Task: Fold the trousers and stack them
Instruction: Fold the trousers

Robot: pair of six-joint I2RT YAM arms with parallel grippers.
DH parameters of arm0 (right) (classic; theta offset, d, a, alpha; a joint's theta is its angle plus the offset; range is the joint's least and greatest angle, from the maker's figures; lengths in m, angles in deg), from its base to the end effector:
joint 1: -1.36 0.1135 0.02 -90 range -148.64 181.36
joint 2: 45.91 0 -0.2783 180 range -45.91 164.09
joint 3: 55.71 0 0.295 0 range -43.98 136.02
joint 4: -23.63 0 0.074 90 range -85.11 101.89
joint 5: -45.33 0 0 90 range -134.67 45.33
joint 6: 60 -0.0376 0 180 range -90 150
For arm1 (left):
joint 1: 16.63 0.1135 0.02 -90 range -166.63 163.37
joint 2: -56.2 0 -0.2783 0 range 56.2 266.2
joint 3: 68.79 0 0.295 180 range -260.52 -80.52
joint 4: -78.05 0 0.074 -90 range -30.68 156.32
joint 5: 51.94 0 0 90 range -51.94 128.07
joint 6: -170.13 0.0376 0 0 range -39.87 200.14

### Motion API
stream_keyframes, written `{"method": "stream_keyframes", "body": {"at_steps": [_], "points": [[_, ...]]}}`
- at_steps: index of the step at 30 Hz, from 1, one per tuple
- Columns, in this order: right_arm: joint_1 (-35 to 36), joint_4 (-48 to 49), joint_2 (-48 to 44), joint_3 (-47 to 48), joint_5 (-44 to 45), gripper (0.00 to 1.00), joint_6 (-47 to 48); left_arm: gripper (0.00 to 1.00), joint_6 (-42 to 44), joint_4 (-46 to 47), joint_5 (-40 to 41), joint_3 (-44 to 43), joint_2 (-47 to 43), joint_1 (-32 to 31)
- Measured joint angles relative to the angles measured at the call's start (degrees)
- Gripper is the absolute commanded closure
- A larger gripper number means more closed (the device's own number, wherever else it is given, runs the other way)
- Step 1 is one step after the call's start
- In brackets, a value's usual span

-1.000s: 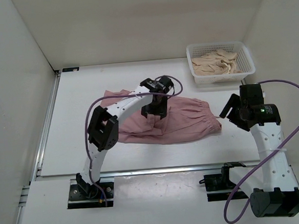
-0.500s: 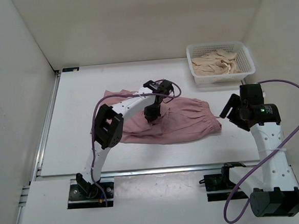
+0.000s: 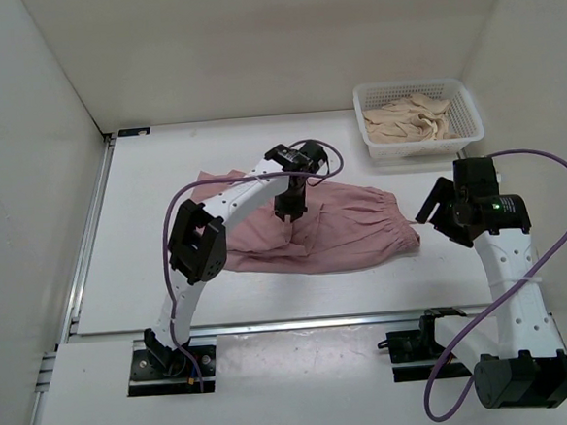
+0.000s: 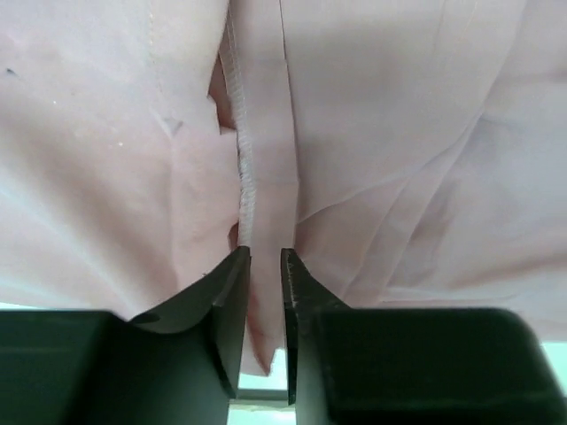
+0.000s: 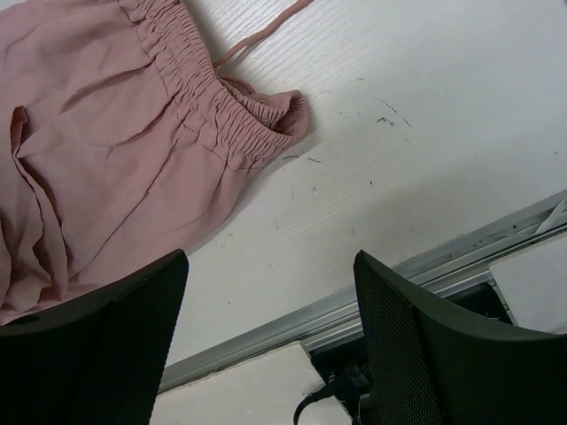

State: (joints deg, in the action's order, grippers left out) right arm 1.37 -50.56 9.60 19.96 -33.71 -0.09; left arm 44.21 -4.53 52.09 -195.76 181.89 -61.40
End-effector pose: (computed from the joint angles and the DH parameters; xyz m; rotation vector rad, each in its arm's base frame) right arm 0.2045 -0.0071 0.3548 0.7205 2.3827 -0.0208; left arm 0.3571 -0.3414 0.2369 0.1943 2.8589 0.1276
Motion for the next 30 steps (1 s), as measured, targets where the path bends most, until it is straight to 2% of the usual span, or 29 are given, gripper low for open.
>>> {"method": "stream_keyframes", "body": {"at_steps": [1,2,3,4,5,7,10,11,15,16,18,19,21,22,25,30], "points": [[0.0,0.0,0.0,0.0,0.0,0.20,0.1,0.66,-0.4,0.4,0.1,0.0,0.0,0.1],[0.0,0.0,0.0,0.0,0.0,0.20,0.1,0.39,-0.8,1.0,0.3,0.0,0.0,0.3],[0.0,0.0,0.0,0.0,-0.1,0.20,0.1,0.28,-1.0,1.1,0.5,-0.3,0.0,0.7],[0.0,0.0,0.0,0.0,-0.2,0.20,0.1,0.18,-2.0,0.5,0.8,-1.6,0.5,1.2],[0.0,0.0,0.0,0.0,-0.3,0.20,0.1,0.14,-2.8,0.3,1.3,-3.3,1.2,1.7],[0.0,0.0,0.0,0.0,-0.5,0.20,0.1,0.14,-4.1,0.7,2.1,-6.4,2.3,3.1],[0.0,0.0,0.0,0.0,-0.6,0.20,0.1,0.22,-5.4,1.4,2.8,-8.7,3.5,5.3],[0.0,0.0,0.0,0.0,-0.6,0.20,0.1,0.34,-5.7,1.8,2.7,-8.7,4.0,5.9],[0.0,0.0,0.0,0.0,-0.6,0.20,0.4,0.62,-6.2,2.2,2.3,-8.9,6.8,8.2],[0.0,0.0,0.0,0.0,-0.6,0.20,0.4,0.63,-6.2,2.2,2.1,-9.0,7.6,8.4],[0.0,0.0,0.0,0.0,-0.6,0.20,0.5,0.60,-5.7,2.1,1.7,-9.0,8.5,8.6],[0.0,0.0,0.0,0.0,-0.6,0.20,0.5,0.46,-5.4,2.1,1.6,-9.0,8.7,8.5],[0.0,0.0,0.0,0.0,-0.6,0.20,0.5,0.36,-5.1,2.1,1.4,-9.0,8.5,8.2],[0.0,0.0,0.0,0.0,-0.6,0.20,0.5,0.25,-5.1,2.1,1.3,-9.0,8.3,8.2],[0.0,0.0,0.0,0.0,-0.6,0.20,0.5,0.25,-5.0,2.5,1.1,-9.0,7.8,8.0],[0.0,0.0,0.0,0.0,-0.9,0.20,0.5,0.39,-3.5,2.9,0.9,-8.9,7.6,7.9]]}}
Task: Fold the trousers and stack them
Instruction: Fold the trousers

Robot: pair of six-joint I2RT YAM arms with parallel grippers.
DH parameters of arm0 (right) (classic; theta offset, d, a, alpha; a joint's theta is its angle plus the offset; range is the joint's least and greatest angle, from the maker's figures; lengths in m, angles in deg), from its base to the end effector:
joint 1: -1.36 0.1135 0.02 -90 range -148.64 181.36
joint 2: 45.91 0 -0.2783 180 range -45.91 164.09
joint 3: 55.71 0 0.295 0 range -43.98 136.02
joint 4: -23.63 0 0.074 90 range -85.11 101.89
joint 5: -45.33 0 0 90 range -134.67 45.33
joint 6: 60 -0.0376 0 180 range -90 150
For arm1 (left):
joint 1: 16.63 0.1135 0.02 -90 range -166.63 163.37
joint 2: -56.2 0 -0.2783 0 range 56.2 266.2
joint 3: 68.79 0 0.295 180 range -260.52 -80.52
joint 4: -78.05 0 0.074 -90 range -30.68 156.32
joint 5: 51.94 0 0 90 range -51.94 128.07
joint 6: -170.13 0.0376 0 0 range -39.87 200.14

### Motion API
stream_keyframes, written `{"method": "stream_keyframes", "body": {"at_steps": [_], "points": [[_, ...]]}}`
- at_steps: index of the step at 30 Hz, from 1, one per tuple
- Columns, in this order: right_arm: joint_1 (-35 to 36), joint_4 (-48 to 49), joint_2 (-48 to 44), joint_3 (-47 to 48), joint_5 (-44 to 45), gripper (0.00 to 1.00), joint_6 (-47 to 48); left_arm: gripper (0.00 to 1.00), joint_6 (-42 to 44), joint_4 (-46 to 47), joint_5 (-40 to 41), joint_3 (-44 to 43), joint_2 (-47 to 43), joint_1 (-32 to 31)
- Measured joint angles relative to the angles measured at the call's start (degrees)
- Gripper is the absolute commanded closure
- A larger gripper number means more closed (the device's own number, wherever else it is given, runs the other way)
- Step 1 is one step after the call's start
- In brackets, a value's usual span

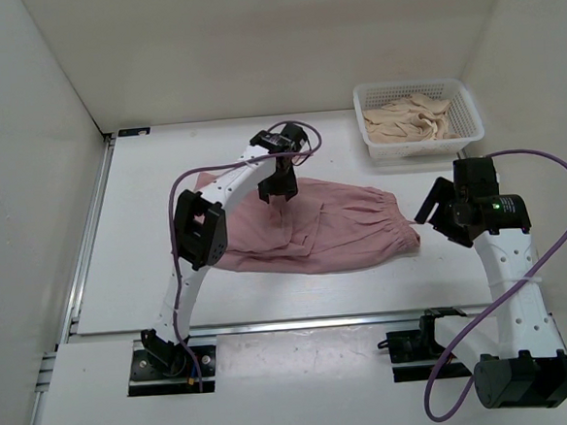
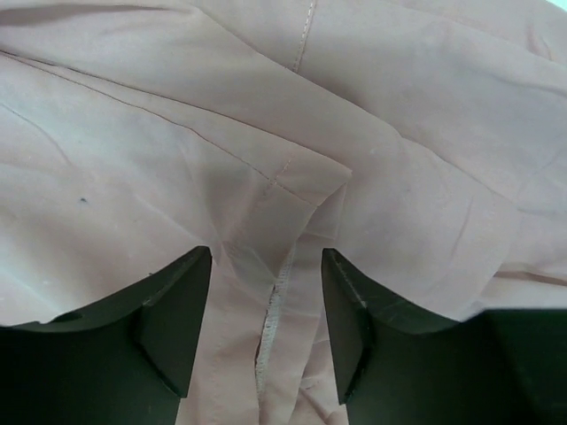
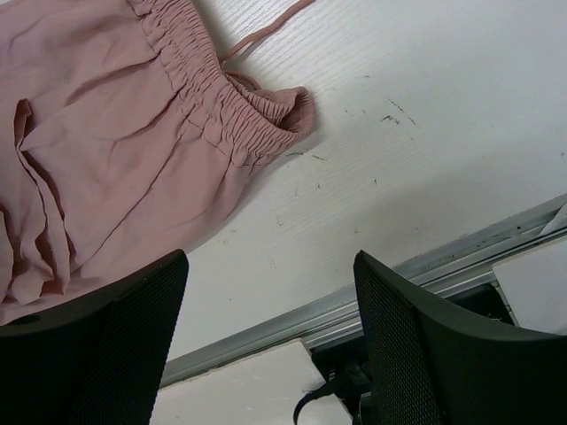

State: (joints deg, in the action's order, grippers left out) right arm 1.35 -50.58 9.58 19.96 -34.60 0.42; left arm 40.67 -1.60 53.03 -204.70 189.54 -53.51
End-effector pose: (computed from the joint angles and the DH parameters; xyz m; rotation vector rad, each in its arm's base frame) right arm 0.2044 -0.0066 0.3547 0.7052 2.3910 -0.0058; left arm 0.4301 -0.3105 0.2216 -0.1048 2.8011 0.0934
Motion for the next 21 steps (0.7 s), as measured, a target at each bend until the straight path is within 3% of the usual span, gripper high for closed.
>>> {"method": "stream_keyframes", "body": {"at_steps": [2,3,4,5,17,21], "points": [[0.0,0.0,0.0,0.0,-0.2,0.20,0.0,0.54,0.6,-0.2,0.0,-0.1,0.3,0.0],[0.0,0.0,0.0,0.0,-0.2,0.20,0.0,0.65,1.0,-0.4,0.0,-0.1,0.5,0.0],[0.0,0.0,0.0,0.0,-0.3,0.20,0.0,0.82,1.2,-0.6,0.1,-0.1,0.9,0.0],[0.0,0.0,0.0,0.0,-0.4,0.20,0.0,0.89,1.5,-0.8,0.2,-0.1,1.1,0.0],[0.0,0.0,0.0,0.0,-1.3,0.20,-0.2,0.89,6.8,-2.2,-0.4,-0.5,-4.8,0.0],[0.0,0.0,0.0,0.0,-1.3,0.20,-0.2,0.89,10.4,-3.0,-4.4,-5.7,-7.2,-0.3]]}}
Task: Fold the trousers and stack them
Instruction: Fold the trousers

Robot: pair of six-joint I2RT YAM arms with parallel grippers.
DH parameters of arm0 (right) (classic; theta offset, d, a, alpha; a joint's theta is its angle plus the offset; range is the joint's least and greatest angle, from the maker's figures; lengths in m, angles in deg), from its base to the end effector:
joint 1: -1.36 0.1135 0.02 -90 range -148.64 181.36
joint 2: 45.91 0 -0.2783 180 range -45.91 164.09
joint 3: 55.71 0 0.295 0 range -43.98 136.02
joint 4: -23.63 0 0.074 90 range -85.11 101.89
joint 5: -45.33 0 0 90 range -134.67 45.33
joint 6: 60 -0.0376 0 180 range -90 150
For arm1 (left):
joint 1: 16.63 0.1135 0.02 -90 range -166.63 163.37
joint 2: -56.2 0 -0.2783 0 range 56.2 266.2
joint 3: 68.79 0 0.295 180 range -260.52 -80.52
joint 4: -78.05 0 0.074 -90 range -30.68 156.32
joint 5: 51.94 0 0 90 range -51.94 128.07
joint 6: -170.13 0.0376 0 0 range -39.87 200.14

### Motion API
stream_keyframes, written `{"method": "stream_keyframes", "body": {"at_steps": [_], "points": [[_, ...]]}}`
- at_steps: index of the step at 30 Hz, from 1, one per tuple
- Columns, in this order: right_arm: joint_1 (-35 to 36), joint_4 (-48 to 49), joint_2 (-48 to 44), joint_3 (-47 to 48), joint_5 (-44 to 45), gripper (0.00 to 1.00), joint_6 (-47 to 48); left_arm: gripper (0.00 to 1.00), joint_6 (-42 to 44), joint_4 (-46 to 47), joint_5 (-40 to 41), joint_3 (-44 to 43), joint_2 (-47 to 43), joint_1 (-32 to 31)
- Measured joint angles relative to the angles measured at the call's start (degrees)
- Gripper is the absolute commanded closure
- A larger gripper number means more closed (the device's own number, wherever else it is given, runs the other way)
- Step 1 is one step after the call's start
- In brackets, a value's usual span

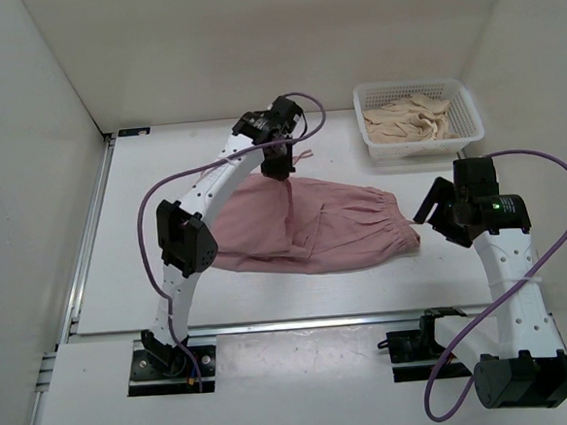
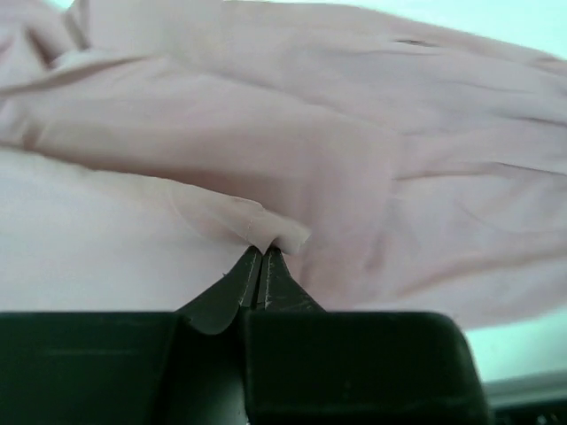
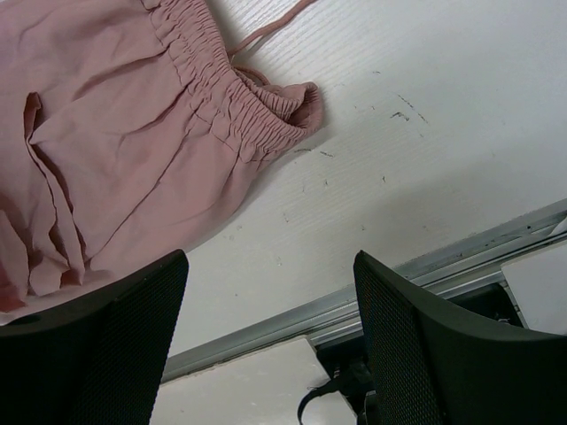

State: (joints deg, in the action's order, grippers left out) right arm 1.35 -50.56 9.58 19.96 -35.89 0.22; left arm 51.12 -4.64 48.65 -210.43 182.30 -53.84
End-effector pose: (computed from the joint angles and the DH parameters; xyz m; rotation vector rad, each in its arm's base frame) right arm 0.2045 -0.0058 0.3547 0.7020 2.3970 0.0231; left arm 0.4114 -0.3037 0.3151 0.1430 2.7038 -0.0887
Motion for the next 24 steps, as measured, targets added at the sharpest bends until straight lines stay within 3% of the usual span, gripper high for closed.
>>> {"method": "stream_keyframes", "body": {"at_steps": [3,4,8,10,11,12,14,15,19,22,24], "points": [[0.0,0.0,0.0,-0.1,-0.3,0.20,0.0,0.89,2.1,-0.4,-3.3,-4.6,0.7,-1.0],[0.0,0.1,0.0,-0.2,-0.4,0.20,0.0,0.82,2.3,-0.3,-4.7,-5.4,1.4,-1.4],[0.0,0.5,0.0,-1.3,-0.9,0.20,-0.3,0.31,3.5,1.3,-10.2,-5.8,6.1,-2.8],[0.0,0.5,-0.1,-1.6,-1.2,0.20,-0.3,0.25,3.5,1.5,-12.0,-5.7,9.3,-3.4],[0.0,0.5,-0.1,-1.7,-1.3,0.20,-0.3,0.14,3.6,1.4,-12.6,-5.6,10.6,-3.6],[0.0,0.5,-0.2,-1.7,-1.4,0.20,-0.3,0.11,3.6,1.2,-12.7,-5.5,11.5,-3.8],[0.0,0.5,-0.3,-1.8,-1.5,0.20,-0.4,0.11,3.7,0.6,-12.5,-4.6,11.8,-4.0],[0.0,0.5,-0.4,-1.8,-1.5,0.20,-0.4,0.31,3.7,0.4,-12.3,-4.4,11.3,-4.0],[0.0,0.8,-0.4,-1.9,-2.1,0.20,-0.4,0.84,3.7,0.9,-11.4,-1.0,5.9,-3.9],[0.0,1.3,-0.3,-1.9,-3.7,0.20,0.1,0.81,3.7,0.9,-10.7,1.9,0.1,-3.7],[0.0,1.9,-0.3,-2.0,-5.7,0.20,0.8,0.62,3.7,1.0,-10.2,4.7,-4.3,-3.4]]}}
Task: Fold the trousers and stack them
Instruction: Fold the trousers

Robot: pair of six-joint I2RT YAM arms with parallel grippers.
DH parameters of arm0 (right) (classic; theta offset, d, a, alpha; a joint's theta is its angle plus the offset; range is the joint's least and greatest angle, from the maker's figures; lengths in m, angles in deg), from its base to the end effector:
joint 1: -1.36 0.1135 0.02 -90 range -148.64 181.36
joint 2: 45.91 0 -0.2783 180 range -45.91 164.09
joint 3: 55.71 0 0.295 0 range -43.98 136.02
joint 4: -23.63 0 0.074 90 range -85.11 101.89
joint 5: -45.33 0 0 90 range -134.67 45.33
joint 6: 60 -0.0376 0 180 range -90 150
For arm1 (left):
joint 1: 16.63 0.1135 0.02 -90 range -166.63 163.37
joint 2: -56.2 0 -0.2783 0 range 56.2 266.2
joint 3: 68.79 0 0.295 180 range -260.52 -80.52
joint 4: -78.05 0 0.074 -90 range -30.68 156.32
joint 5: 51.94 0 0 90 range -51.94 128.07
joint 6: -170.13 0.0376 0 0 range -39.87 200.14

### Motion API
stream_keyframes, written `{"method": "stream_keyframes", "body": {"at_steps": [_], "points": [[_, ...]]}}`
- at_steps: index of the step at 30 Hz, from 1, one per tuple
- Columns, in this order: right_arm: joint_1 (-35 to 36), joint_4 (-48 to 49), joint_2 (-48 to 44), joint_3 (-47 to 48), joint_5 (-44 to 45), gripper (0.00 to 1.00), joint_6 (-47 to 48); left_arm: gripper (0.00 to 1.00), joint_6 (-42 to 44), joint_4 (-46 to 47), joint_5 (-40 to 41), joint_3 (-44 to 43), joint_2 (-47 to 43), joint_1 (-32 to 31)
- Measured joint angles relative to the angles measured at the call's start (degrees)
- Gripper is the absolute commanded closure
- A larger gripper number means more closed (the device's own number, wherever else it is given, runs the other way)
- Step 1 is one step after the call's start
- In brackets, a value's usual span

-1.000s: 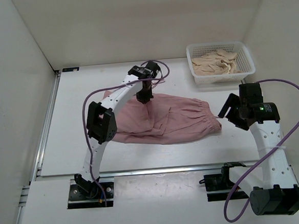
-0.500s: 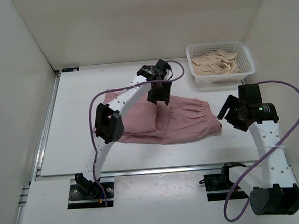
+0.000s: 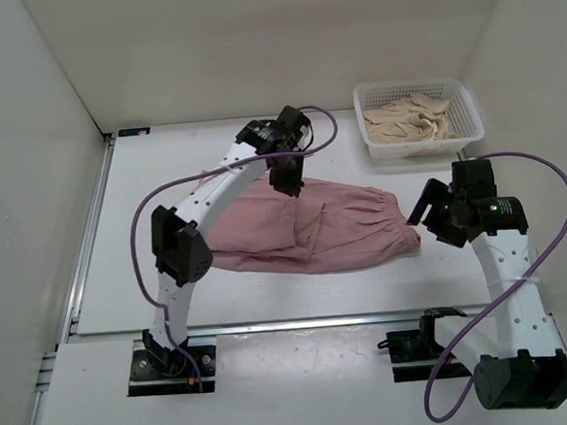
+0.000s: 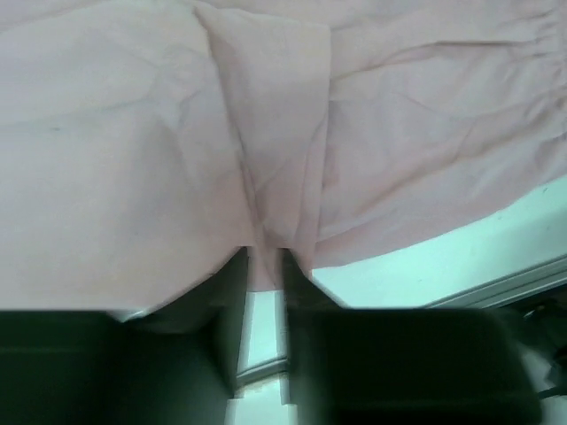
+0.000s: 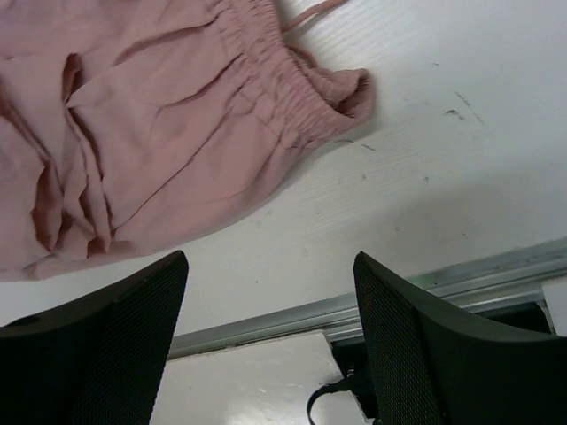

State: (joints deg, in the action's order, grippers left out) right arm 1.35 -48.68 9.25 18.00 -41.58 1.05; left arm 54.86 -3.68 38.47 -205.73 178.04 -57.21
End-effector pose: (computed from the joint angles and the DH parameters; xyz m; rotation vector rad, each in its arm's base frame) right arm 0.2066 -0.0021 0.3458 0.6497 2.4273 0.1398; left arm 0.3768 -0.3224 0.3243 0.3682 2.7550 -0.3041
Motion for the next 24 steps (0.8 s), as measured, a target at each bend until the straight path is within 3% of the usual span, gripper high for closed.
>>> {"method": "stream_keyframes", "body": {"at_steps": [3,6,9,10,11,14,17,22,24], "points": [[0.3,2.0,0.3,-0.7,-3.7,0.22,1.7,0.31,-0.5,1.1,1.5,7.0,-7.3,1.4],[1.5,2.6,1.6,-1.1,-5.9,0.22,3.1,0.31,-0.9,3.3,2.8,16.9,-15.8,7.2],[2.0,3.3,2.2,-1.6,-7.3,0.22,4.1,0.32,-0.5,5.7,3.9,27.3,-22.4,17.9],[2.0,3.4,2.2,-1.7,-7.5,0.22,4.3,0.29,-0.3,6.2,4.4,30.1,-23.4,21.5],[2.0,3.5,2.2,-1.8,-7.7,0.22,4.4,0.08,-0.1,6.8,4.8,32.3,-23.8,24.9],[2.0,3.7,2.2,-1.8,-8.0,0.22,4.8,0.01,0.9,8.7,5.0,38.1,-22.8,32.5],[2.1,3.7,2.2,-1.8,-8.1,0.22,5.1,0.01,2.1,9.5,4.7,39.6,-19.4,35.3],[2.4,3.7,1.5,-1.8,-8.2,0.21,5.3,0.09,5.0,12.7,3.5,39.7,-11.3,36.4],[2.4,3.6,1.1,-1.8,-8.2,0.21,5.3,0.19,6.1,13.5,2.1,39.7,-8.4,36.5]]}}
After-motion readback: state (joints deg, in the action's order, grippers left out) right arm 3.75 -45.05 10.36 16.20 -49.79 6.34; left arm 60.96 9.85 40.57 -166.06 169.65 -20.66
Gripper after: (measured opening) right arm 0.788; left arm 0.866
